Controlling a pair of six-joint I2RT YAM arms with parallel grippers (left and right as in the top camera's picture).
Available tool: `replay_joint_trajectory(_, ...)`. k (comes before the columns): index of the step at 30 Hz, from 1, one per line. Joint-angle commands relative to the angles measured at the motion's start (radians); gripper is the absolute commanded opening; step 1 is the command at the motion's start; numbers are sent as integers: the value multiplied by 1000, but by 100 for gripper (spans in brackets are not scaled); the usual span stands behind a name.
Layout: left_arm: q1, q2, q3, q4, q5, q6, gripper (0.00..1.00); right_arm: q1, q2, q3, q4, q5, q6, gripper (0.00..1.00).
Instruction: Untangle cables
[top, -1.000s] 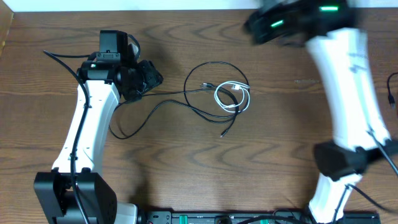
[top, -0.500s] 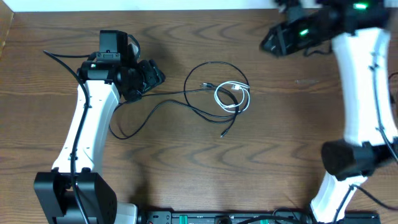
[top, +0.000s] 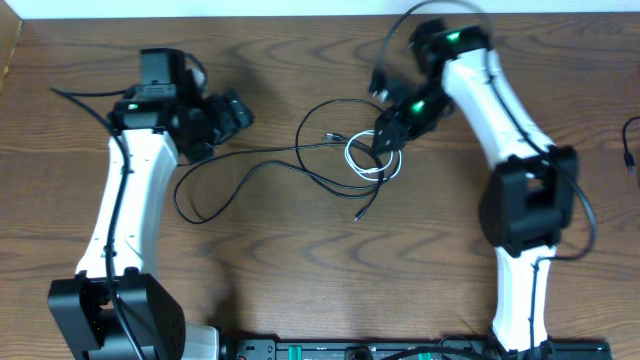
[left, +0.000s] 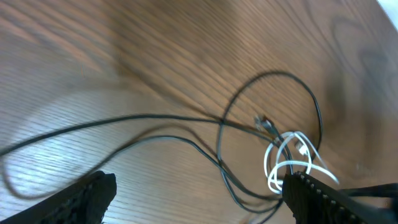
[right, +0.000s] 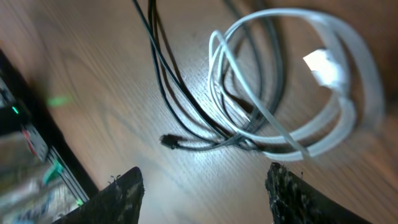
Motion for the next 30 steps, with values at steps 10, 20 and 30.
replay_joint_trajectory(10, 42, 6, -2, -1, -3, 6, 91, 131, 142, -7, 93, 35, -80, 58)
replay_joint_trajectory(20, 42, 6, -2, -2, -3, 6, 91, 162, 150, -32, 167, 138, -40, 59)
replay_joint_trajectory(30, 42, 6, -2, -5, -3, 6, 91, 185, 151, -142, 174, 138, -78, 52)
